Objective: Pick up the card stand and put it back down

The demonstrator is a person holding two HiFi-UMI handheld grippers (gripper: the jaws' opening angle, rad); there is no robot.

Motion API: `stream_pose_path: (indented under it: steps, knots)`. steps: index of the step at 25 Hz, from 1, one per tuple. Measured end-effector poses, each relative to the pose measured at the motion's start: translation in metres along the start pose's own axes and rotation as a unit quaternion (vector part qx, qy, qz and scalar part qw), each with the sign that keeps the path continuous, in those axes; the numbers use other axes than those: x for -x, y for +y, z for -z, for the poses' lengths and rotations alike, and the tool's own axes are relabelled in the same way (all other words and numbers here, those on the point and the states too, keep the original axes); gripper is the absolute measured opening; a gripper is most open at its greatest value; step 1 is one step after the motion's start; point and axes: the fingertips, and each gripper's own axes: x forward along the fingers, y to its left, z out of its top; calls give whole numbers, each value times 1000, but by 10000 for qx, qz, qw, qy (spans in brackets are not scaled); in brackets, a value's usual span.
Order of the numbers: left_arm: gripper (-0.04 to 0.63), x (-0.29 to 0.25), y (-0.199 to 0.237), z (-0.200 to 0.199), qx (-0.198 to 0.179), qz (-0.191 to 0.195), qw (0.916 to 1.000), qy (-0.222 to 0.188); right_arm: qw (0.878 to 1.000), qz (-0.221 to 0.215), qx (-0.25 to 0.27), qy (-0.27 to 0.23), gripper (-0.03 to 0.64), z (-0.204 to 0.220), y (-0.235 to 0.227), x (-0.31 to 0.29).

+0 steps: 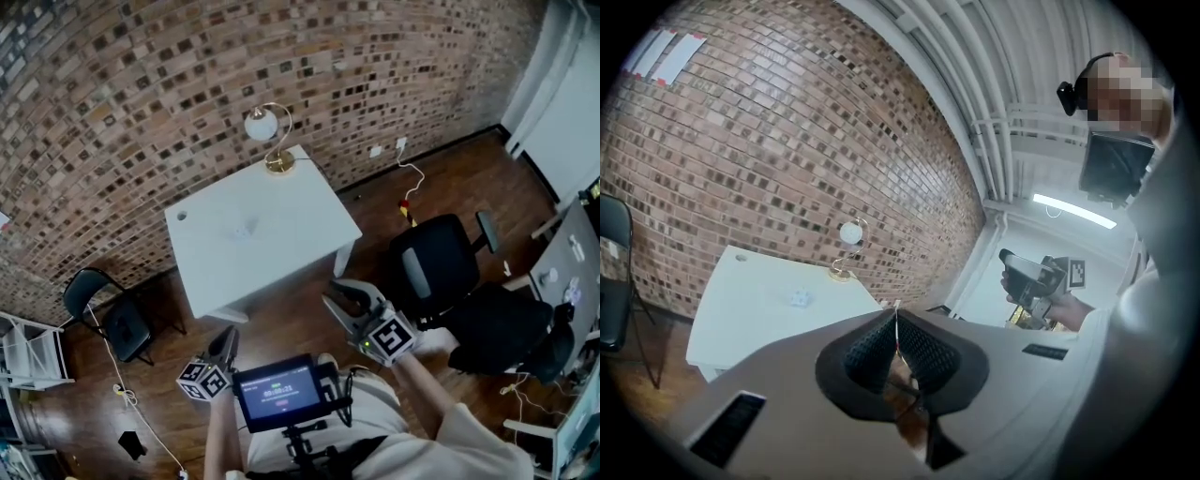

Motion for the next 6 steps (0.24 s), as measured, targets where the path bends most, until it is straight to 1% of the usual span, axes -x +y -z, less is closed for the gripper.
stream_pose_path:
  steps: [6]
  knots:
    - [5,-24,-24,6,4,136,9999,-24,9998,-106,131,135,94,10,-10,18]
